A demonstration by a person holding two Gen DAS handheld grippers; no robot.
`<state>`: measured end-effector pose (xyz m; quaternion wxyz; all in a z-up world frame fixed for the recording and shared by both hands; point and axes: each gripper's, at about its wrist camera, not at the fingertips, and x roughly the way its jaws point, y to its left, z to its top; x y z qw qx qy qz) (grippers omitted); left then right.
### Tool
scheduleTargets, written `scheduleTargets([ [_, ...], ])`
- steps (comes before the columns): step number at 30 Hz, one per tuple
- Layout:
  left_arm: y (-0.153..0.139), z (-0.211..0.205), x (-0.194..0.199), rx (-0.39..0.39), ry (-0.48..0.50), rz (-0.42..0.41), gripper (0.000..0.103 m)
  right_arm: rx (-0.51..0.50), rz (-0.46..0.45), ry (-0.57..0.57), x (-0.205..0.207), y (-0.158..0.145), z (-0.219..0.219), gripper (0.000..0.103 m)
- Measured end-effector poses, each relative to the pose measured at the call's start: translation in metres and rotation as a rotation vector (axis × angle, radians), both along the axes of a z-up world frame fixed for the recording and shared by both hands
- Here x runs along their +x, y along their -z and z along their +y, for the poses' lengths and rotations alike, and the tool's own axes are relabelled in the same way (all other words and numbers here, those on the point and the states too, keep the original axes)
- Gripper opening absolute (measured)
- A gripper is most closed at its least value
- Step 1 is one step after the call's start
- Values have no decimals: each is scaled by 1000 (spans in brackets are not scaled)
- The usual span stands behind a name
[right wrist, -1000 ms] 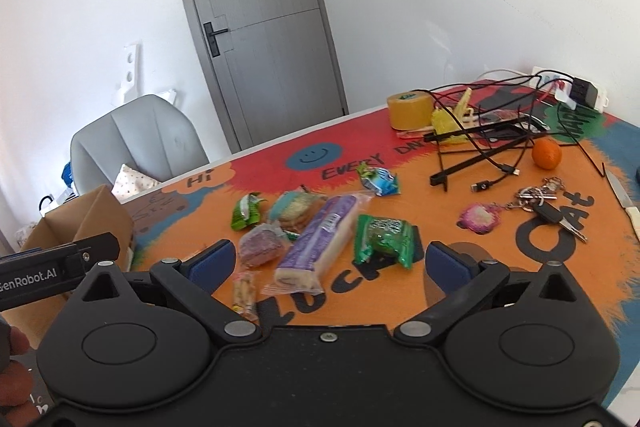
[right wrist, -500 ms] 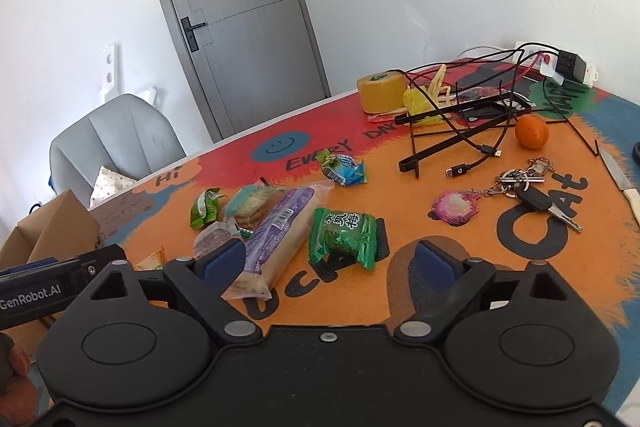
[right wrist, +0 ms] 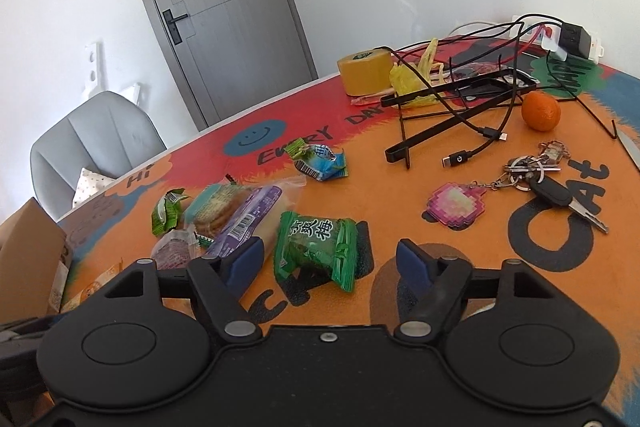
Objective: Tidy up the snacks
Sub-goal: 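Move both tools back from the box toward the remaining snacks, then grasp the small yellow-labelled snack with the left tool while the right tool grasps the green packet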
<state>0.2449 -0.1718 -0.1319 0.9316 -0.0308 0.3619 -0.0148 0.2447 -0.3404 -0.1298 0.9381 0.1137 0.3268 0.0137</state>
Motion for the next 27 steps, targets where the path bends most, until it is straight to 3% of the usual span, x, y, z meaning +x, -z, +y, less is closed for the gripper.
scheduleTargets([
  [4,5,-2,3,7,-11,11,34,-1,7,-6,9,4,4,71],
  [6,6,-2,4,15,-15,9,17,-12,2,-12,12,4,7,67],
  [7,6,-1,4,16,-18,8,17,-16,1,-15,13,4,9,64],
  [9,5,1,4,4,-20,14,16,-20,16,-17,17,7,11,41],
  [14,-5,5,0,2,-28,-20,16,-19,19,-17,13,7,13,37],
  [27,-40,22,-19,-14,-60,-122,16,-1,-62,-26,-11,-21,19,36],
])
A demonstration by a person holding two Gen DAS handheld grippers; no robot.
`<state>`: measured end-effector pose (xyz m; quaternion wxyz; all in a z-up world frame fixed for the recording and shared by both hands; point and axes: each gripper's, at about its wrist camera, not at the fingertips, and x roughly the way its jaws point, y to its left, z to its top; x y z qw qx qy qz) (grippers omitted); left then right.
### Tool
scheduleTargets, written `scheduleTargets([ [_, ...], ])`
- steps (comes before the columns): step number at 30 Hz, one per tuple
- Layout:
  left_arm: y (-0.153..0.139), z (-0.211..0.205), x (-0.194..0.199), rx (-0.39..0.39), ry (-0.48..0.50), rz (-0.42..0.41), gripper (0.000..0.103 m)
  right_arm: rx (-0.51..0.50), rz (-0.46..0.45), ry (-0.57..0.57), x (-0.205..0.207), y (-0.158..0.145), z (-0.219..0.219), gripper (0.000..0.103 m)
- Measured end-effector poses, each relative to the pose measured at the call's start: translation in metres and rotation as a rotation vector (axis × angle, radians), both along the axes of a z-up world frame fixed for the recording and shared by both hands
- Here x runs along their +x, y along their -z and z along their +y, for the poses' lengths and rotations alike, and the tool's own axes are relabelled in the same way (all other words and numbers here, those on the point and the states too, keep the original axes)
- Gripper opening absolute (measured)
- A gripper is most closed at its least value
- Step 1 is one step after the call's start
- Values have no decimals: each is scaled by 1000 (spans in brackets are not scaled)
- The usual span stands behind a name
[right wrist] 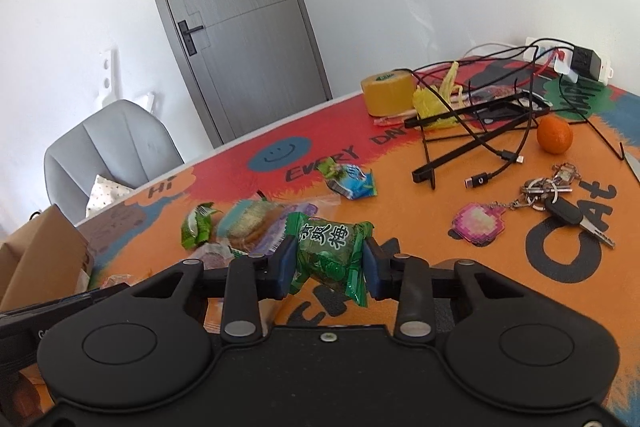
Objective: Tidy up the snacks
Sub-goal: 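Grasp the small yellow-labelled snack with the left tool while the right tool grasps the green packet, then carry the yellow snack with the left tool over the box while the right tool carries the green packet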
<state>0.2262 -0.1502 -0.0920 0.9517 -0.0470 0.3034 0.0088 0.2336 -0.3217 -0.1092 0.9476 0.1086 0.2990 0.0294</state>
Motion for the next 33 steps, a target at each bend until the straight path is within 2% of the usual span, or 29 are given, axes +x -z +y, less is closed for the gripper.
scheduleTargets([
  [12,-30,37,-25,-14,-55,-87,16,-1,-74,-82,-19,-25,37,36],
  [22,-47,75,-45,-38,-125,-137,16,-6,-93,-146,-29,-37,73,36],
  [33,-59,112,-60,-54,-207,-179,16,4,-132,-274,-32,-53,114,36],
])
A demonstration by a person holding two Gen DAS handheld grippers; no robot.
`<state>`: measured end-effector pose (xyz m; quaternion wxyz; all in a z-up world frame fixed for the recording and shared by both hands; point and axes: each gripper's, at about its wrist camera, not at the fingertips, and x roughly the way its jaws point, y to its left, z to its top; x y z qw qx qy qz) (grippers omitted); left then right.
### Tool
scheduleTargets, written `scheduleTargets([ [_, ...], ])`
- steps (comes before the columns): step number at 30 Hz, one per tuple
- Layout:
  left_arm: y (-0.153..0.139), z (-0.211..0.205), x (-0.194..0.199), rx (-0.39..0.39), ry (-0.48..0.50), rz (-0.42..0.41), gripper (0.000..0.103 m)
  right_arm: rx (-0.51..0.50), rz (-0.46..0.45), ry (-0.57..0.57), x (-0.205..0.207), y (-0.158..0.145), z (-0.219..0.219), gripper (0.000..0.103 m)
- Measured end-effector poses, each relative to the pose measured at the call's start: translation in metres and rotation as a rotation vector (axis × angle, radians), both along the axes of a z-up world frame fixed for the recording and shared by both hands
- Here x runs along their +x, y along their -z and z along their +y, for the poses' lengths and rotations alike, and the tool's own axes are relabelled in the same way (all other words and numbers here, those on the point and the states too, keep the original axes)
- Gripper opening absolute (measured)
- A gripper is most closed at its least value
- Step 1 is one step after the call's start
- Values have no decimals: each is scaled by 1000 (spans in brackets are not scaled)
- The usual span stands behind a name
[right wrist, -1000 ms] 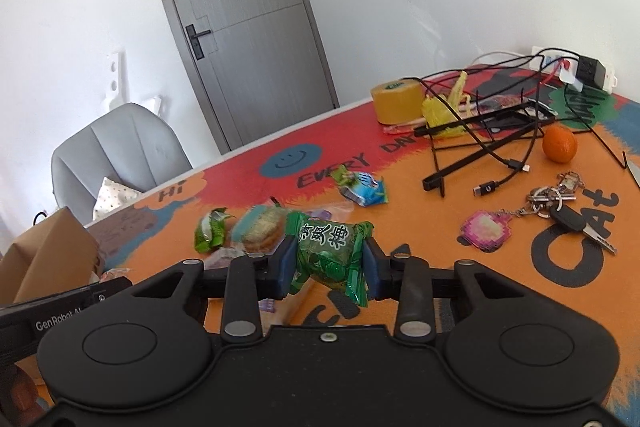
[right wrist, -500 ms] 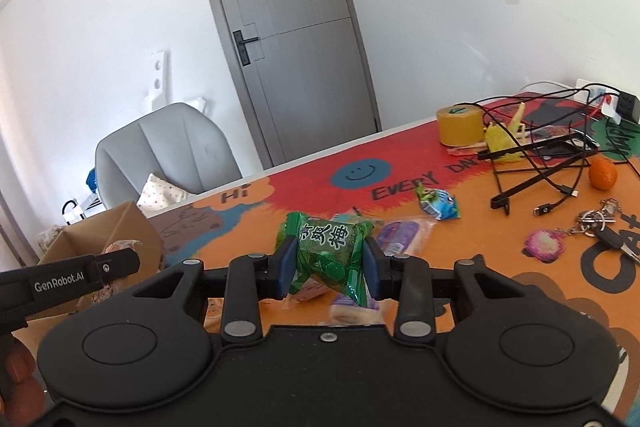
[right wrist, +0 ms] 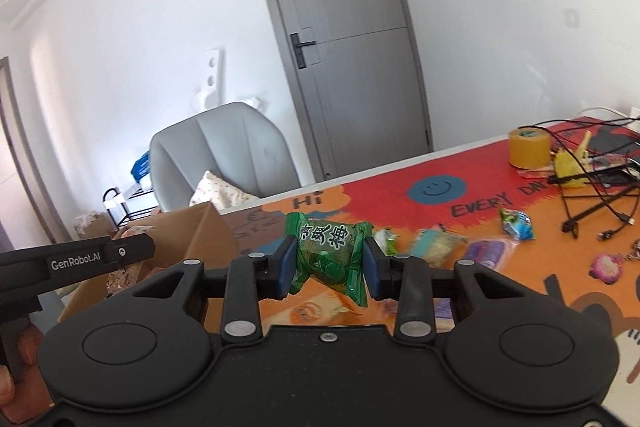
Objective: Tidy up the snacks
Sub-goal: 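Carry the yellow snack with the left tool over the box while the right tool carries the green packet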
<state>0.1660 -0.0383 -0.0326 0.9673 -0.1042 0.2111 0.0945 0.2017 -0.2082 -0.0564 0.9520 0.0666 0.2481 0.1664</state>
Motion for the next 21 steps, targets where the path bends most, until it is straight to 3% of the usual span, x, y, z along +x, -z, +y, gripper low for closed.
scheduleTargets([
  [9,-2,45,-2,-29,-90,1,16,-10,-19,-101,2,-8,41,36],
  [21,3,84,13,-75,-129,22,16,-44,4,-173,16,-4,87,36],
])
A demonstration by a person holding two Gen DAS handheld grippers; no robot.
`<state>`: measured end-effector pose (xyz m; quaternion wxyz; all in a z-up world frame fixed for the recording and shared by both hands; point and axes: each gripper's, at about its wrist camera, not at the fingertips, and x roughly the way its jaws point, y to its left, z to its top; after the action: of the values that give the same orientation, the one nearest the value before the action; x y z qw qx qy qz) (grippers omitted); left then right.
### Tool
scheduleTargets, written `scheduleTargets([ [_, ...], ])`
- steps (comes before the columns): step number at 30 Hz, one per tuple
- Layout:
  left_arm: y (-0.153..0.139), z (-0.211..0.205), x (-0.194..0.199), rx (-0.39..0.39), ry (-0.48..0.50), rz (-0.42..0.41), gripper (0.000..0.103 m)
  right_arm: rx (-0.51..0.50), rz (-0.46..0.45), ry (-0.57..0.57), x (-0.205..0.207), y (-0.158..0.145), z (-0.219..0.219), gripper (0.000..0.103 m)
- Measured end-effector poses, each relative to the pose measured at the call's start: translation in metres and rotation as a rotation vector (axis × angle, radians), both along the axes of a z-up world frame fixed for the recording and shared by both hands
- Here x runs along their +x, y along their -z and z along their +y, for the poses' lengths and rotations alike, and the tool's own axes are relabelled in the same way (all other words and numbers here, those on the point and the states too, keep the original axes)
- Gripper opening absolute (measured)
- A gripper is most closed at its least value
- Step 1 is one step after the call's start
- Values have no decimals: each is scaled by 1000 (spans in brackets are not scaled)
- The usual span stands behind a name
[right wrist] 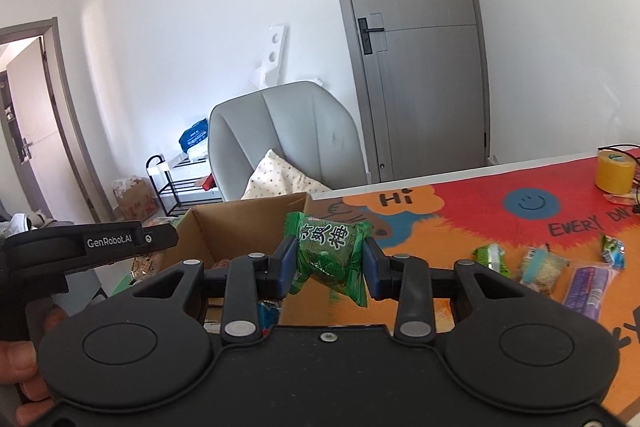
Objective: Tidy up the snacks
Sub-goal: 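Carry the yellow snack with the left tool over the box while the right tool carries the green packet, then open the left tool to drop the yellow snack while the right tool drops the green packet into the box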
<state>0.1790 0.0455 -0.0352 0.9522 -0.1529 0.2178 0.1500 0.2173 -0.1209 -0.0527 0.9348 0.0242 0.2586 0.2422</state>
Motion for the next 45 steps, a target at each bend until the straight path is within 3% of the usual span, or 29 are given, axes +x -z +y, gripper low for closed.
scheduleTargets([
  [7,7,16,11,-34,2,22,17,-16,18,-39,17,3,24,36],
  [9,7,18,11,-39,-2,19,23,-15,23,-53,20,4,30,36],
  [17,1,20,0,-30,-10,16,26,-13,52,-74,19,7,36,36],
  [26,-3,22,-15,-23,-34,23,37,-15,50,-72,11,3,35,36],
  [28,-3,22,-17,-15,-41,25,41,-14,51,-73,11,3,35,36],
  [36,-3,26,-27,10,-88,21,78,3,81,-81,13,3,33,42],
  [39,-3,24,-29,23,-101,23,86,4,74,-75,10,2,30,43],
  [45,-1,18,-30,35,-97,42,92,15,89,-54,8,2,22,43],
])
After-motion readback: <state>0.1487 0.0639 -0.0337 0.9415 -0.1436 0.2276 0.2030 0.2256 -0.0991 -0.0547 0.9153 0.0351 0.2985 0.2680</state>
